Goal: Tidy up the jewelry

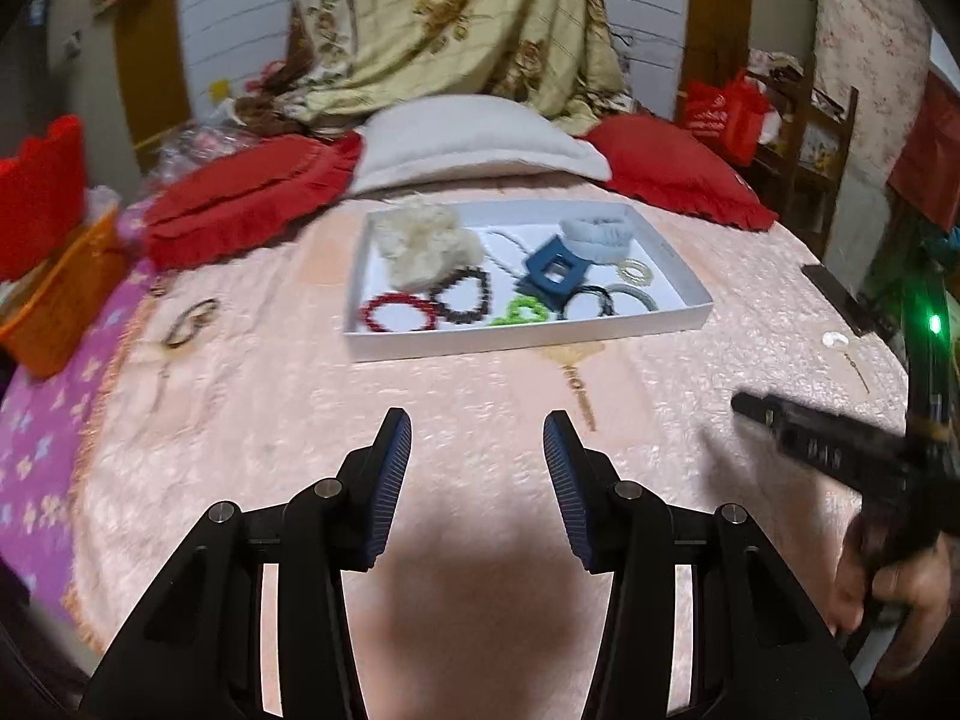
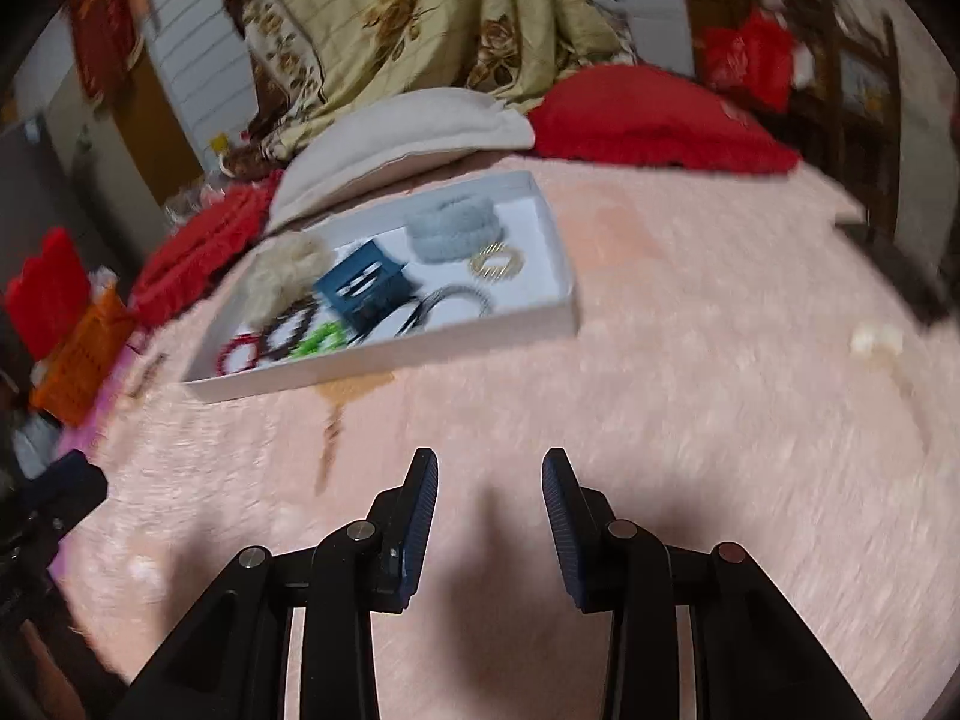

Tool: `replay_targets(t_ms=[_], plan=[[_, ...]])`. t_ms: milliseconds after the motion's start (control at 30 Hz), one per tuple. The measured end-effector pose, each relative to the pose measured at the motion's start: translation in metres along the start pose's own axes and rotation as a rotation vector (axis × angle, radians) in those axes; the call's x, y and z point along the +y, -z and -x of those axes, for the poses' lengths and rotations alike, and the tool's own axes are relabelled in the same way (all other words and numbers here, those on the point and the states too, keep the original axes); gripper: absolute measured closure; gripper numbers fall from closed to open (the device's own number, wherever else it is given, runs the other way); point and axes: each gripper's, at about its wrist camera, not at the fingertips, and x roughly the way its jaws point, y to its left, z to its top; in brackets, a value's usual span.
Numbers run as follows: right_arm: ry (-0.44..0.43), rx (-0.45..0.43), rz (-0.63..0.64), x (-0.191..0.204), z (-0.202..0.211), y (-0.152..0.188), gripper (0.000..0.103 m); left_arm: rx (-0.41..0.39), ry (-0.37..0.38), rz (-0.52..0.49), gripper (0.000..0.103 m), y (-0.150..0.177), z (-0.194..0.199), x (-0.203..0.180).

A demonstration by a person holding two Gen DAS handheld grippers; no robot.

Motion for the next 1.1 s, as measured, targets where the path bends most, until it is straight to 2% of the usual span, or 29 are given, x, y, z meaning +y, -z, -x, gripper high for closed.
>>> replay_targets(t_ms=[67, 267, 367, 600, 800, 1100], plan=[[-0.008, 0.020, -0.008, 0.007, 0.003, 0.011, 0.069, -0.017, -0.023, 0.029, 0.057, 0.005, 0.016, 0.006], [0.056, -0.029, 0.045, 0.027, 0.026, 0.033, 0.069, -0.034, -0.079, 0.131, 0.057, 0.024, 0.051, 0.026], [0.077, -0.057, 0.086, 0.037, 0.039, 0.039, 0.069, -0.027, -0.121, 0.153, 0.057, 0.034, 0.061, 0.031], [0.115, -0.086, 0.128, 0.044, 0.059, 0.047, 0.068, -0.015, -0.151, 0.174, 0.057, 0.043, 0.074, 0.031], [0.118, -0.090, 0.128, 0.045, 0.061, 0.048, 0.068, -0.001, -0.181, 0.161, 0.056, 0.043, 0.072, 0.029], [0.134, -0.057, 0.123, 0.040, 0.045, 0.049, 0.068, 0.080, -0.192, 0.149, 0.056, 0.049, 0.045, 0.031]])
